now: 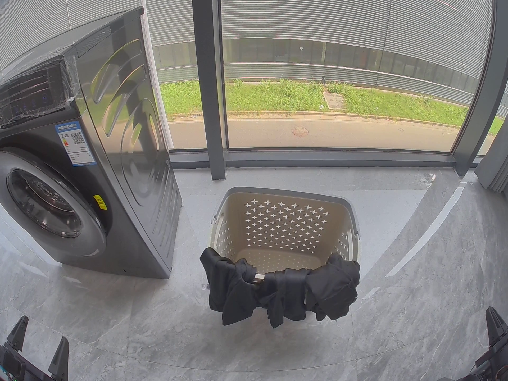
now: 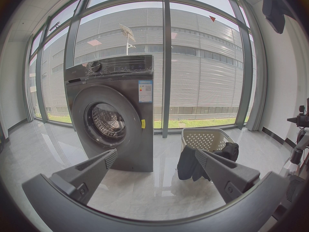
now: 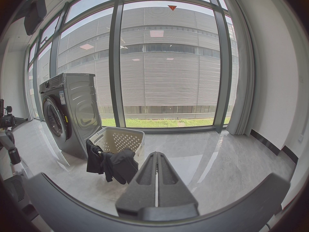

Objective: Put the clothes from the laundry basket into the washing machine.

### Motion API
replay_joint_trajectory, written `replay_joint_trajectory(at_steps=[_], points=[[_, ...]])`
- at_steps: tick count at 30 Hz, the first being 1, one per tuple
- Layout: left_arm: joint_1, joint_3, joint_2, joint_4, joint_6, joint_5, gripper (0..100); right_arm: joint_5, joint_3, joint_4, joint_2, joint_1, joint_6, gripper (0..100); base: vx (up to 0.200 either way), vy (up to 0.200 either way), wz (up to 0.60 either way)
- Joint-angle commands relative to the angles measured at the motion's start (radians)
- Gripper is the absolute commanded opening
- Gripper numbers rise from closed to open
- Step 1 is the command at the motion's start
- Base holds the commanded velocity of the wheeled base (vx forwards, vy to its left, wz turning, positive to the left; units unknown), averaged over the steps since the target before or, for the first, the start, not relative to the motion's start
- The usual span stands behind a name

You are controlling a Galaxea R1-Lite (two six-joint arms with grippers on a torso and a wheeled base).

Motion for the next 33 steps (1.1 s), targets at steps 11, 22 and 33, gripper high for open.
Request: replay_joint_trajectory(at_steps=[11,22,33], points=[[0.000,0.018,-0.018,0.000,-0.001,-0.001,100,0.001,0.018,0.000,-0.018,0.000,0.000,0,0.000,0.000,0.00],[0.000,0.016,-0.018,0.000,-0.001,-0.001,100,0.001,0.018,0.000,-0.018,0.000,0.000,0,0.164,0.000,0.00],[0.000,0.016,-0.018,0.000,-0.006,0.001,100,0.001,0.018,0.000,-0.018,0.000,0.000,0,0.000,0.000,0.00]])
